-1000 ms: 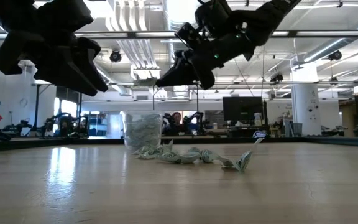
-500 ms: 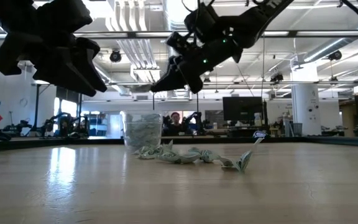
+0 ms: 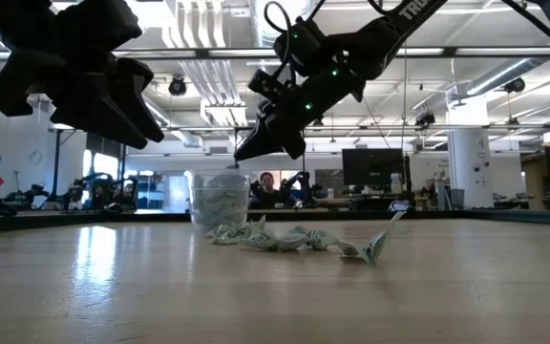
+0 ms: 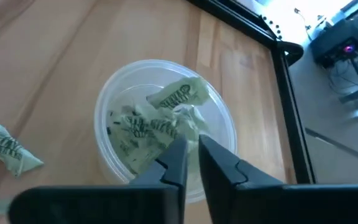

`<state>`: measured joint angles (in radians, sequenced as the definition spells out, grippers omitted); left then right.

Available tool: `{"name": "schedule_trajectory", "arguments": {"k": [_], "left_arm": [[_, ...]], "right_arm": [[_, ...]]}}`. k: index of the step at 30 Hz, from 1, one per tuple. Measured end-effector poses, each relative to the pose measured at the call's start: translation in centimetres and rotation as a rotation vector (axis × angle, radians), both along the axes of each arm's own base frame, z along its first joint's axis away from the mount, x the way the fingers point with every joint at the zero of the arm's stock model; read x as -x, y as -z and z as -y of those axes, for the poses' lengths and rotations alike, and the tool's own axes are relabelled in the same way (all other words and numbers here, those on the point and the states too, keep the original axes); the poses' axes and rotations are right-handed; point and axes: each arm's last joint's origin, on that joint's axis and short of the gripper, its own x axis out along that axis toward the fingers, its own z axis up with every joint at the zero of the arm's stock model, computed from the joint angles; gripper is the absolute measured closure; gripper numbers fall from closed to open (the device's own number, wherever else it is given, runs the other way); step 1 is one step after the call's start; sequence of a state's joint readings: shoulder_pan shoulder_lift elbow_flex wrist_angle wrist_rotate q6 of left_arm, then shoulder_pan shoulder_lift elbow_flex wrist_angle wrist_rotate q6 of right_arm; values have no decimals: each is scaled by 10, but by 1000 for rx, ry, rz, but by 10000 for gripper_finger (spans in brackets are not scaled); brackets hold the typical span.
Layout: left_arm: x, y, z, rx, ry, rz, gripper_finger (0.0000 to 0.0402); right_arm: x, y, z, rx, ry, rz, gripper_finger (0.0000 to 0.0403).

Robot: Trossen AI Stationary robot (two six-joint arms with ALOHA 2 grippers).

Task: Pick and place Stevia / Truvia into bins
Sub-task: Put the stevia packet into the transparent container

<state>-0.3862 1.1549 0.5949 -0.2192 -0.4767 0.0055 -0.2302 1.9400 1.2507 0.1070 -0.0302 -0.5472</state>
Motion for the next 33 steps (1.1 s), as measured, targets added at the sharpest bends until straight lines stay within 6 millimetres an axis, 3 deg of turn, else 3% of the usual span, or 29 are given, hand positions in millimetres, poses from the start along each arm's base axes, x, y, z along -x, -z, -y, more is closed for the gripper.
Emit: {"name": "schedule_trajectory", "arguments": {"k": [8,13,18,23,27,33], "left_arm": [[0,0,0,1,0,1,235],[-1,0,0,8,0,26,235],[-7,3,2,-30,54,114,235],[-19,11,3,-48,52,126,235],[-32,23,1,34,-41,151,235],[-47,48,-4,89,-195,103,235]], "right_arm": [[0,-1,-1,-25,-16,3,285],[7,-16,-4,-14,-23,-14,252],[26,-32,-14,-53,-34,-114,246],[50,-42,-25,-200,-69,-236,252],[69,-43,-29,-295,-15,-296,262],[97,-40,-34,-302,52,-288,275]]}}
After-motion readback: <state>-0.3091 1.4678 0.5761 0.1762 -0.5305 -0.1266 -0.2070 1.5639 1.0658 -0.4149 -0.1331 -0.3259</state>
